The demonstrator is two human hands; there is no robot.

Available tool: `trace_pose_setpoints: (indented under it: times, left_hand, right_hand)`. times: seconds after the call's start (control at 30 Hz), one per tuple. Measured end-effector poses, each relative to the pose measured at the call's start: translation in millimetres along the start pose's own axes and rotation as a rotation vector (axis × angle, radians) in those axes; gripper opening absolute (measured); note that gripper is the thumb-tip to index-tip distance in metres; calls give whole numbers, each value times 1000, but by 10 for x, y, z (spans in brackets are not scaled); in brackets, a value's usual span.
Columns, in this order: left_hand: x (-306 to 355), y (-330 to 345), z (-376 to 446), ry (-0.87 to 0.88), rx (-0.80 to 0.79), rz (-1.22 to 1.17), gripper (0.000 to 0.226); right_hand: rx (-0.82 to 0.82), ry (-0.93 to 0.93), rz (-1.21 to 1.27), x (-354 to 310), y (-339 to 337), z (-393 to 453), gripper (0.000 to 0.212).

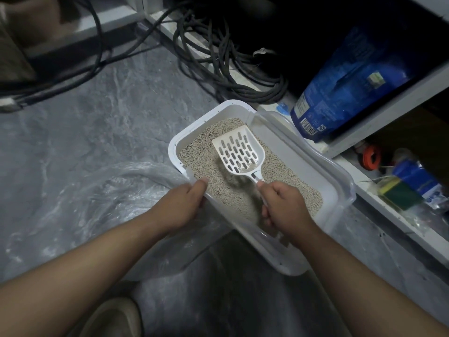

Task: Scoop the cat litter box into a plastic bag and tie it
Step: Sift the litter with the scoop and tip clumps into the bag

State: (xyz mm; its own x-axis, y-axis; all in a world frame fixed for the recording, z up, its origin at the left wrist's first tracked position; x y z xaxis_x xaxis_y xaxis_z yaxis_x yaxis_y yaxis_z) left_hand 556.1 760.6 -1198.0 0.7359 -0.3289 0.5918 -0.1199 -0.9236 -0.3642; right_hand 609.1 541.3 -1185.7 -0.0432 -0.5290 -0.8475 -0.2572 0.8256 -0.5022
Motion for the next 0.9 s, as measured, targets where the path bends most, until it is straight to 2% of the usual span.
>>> trace_pose_setpoints:
  times: [0.2, 0.37, 0.47, 0.57, 0.67, 0.77, 0.9]
  left_hand:
    - [28, -44, -12, 20, -25, -28, 74]
    - [-115, -185, -51, -39, -144, -94, 55]
    - [-271, -350, -79, -55, -212, -11, 45]
    - [-391, -568, -45, 5, -62, 200, 16]
    - [-475, -727, 26, 55, 99, 398, 5]
    - [-481, -792, 26, 112, 156, 253, 13]
    - [-454, -711, 9, 124, -67, -2, 15]
  right_hand:
    - [-31, 18, 54, -296, -176, 69, 48]
    - [-102, 54, 120, -492, -162, -11, 47]
    - [-148, 56, 165, -610, -123, -83, 42]
    - [-228, 29, 171, -703, -10, -196, 39]
    - [-279, 16, 177, -725, 163, -341, 38]
    - [-312, 26, 168, -696, 337, -437, 35]
    - [-311, 11, 165, -664, 445, -465, 33]
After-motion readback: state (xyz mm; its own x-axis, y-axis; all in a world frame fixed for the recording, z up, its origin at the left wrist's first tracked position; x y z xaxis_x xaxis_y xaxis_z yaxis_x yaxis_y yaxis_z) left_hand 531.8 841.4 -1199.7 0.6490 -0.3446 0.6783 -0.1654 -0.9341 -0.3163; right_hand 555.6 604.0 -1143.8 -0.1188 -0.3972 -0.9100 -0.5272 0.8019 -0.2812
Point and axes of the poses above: each hand's wrist, its own z-axis towards the middle knuckle, its own y-axis out of the palm, x = y × z, the point moved 2 cm from there along z, towards the middle knuckle, and after that the axes turned 14 degrees about -y, right-handed, at the moved point
